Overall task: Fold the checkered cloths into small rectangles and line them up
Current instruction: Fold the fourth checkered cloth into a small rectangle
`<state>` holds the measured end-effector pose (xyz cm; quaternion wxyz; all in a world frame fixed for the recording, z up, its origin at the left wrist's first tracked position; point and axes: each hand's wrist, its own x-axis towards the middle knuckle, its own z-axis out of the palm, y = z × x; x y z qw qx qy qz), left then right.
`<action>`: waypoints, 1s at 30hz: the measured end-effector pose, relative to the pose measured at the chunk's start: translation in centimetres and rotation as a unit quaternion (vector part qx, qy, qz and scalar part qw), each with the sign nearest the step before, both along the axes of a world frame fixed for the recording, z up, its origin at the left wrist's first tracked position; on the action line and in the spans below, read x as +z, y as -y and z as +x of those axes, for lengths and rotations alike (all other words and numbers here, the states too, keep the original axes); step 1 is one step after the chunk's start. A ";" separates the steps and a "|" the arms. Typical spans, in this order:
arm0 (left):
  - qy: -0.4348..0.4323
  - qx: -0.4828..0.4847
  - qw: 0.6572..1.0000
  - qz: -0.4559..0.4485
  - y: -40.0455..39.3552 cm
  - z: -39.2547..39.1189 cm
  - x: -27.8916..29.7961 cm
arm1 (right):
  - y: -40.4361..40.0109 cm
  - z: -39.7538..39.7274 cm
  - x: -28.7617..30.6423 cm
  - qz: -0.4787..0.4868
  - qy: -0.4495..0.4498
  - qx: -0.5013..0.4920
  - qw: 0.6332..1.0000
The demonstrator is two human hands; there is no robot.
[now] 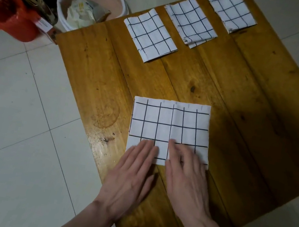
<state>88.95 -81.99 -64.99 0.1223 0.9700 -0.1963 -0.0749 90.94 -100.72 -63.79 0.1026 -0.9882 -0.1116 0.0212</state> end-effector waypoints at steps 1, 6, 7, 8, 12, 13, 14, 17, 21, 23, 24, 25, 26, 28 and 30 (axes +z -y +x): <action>0.001 -0.007 1.000 0.003 0.0 -0.5 -0.3 | 0.1 -0.7 -0.1 -0.006 -0.007 0.045 0.999; -0.012 -0.004 1.000 0.023 -0.4 -1.8 -1.3 | 0.3 -2.3 -1.4 -0.036 -0.071 0.165 0.983; -0.016 -0.003 0.999 0.027 -0.4 -1.9 -1.3 | 0.4 -2.4 -1.7 -0.040 -0.078 0.169 0.982; -0.021 -0.003 0.999 0.030 -0.4 -1.9 -1.3 | 0.5 -2.5 -2.0 -0.045 -0.083 0.171 0.981; -0.037 -0.010 0.999 0.033 -0.7 -1.9 -1.4 | 0.6 -2.5 -2.5 -0.056 -0.095 0.171 0.979; -0.039 -0.011 0.999 0.035 -0.8 -1.9 -1.3 | 0.7 -2.5 -2.5 -0.056 -0.096 0.172 0.979; -0.040 -0.012 0.998 0.040 -1.1 -1.9 -1.3 | 0.7 -2.5 -2.5 -0.056 -0.097 0.174 0.978; -0.042 -0.013 0.998 0.054 -2.0 -2.1 -0.9 | 1.1 -2.3 -2.4 -0.062 -0.098 0.177 0.977; -0.039 -0.014 0.996 0.075 -3.5 -2.3 -0.8 | 2.5 -2.4 -2.6 -0.072 -0.101 0.159 0.979; -0.036 -0.014 0.996 0.085 -3.8 -2.4 -0.8 | 3.5 -2.6 -2.7 -0.071 -0.105 0.136 0.983; -0.035 -0.014 0.995 0.087 -3.8 -2.5 -0.8 | 4.1 -2.7 -2.7 -0.070 -0.106 0.123 0.984; -0.034 -0.011 0.996 0.087 -3.7 -2.5 -0.8 | 4.7 -2.8 -2.8 -0.071 -0.107 0.109 0.986; -0.035 -0.007 0.996 0.086 -3.7 -2.6 -0.8 | 5.3 -2.9 -2.8 -0.073 -0.108 0.094 0.987; -0.039 0.006 0.996 0.081 -3.5 -2.7 -0.8 | 6.5 -3.0 -2.8 -0.076 -0.108 0.066 0.989; -0.042 0.015 0.996 0.082 -3.2 -2.7 -0.8 | 7.2 -3.1 -2.9 -0.075 -0.105 0.047 0.991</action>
